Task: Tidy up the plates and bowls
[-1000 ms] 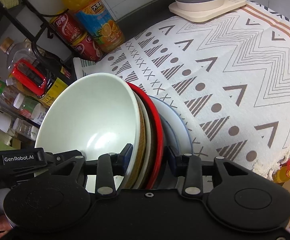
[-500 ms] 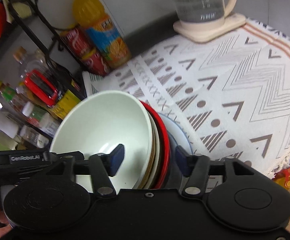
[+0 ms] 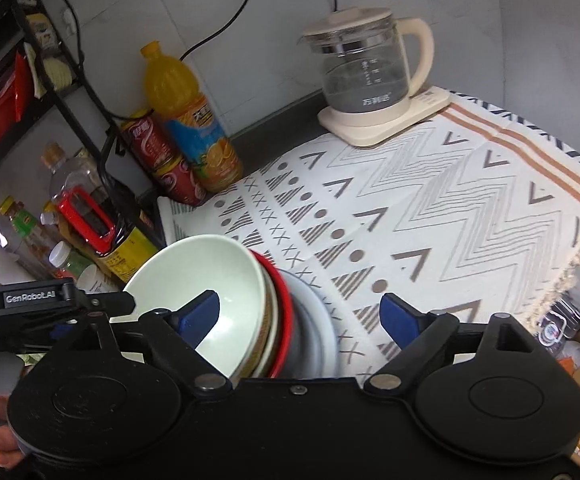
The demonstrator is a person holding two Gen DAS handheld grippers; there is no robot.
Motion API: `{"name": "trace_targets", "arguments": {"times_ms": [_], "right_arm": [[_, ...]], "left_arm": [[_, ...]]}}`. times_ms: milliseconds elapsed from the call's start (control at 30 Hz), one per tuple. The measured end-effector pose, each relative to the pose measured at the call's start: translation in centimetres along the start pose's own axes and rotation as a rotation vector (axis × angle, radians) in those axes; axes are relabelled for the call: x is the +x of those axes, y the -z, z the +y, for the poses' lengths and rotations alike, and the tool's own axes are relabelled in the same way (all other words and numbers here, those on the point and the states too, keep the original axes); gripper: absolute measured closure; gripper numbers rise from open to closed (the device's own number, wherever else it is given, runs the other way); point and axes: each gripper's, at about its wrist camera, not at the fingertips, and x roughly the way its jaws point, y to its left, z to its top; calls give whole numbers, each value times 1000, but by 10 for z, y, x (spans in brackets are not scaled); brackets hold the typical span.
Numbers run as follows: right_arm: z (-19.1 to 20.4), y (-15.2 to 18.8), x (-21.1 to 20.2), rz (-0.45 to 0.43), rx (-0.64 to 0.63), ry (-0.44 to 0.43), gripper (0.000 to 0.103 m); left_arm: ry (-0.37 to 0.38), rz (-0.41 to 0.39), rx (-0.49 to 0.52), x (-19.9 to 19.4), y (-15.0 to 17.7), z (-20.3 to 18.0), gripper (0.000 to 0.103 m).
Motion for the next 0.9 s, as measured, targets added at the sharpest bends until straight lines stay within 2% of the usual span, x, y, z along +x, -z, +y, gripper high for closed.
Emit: {"name": "trace_targets", "arguments": {"times_ms": [200,467,567,767,900], "right_arm": [[-15,-7,-38,-83,2,-5,0],[-55,10,-88,-146,1,55,0],[-66,19,-107,-163,0,90,0],[-87,39,-145,-204,40,89,0],[-95,52,-162,-211,24,121,0]], "left_arm": [[-8,-35,38,-15,2,-17,25],[-6,-115,116,-51,23,-48,21],[2,-110,115,-63,35,-59,21],[12,-135,166,-87,68,-87,19],[26,-148,192,-102,90,-100,16]]}}
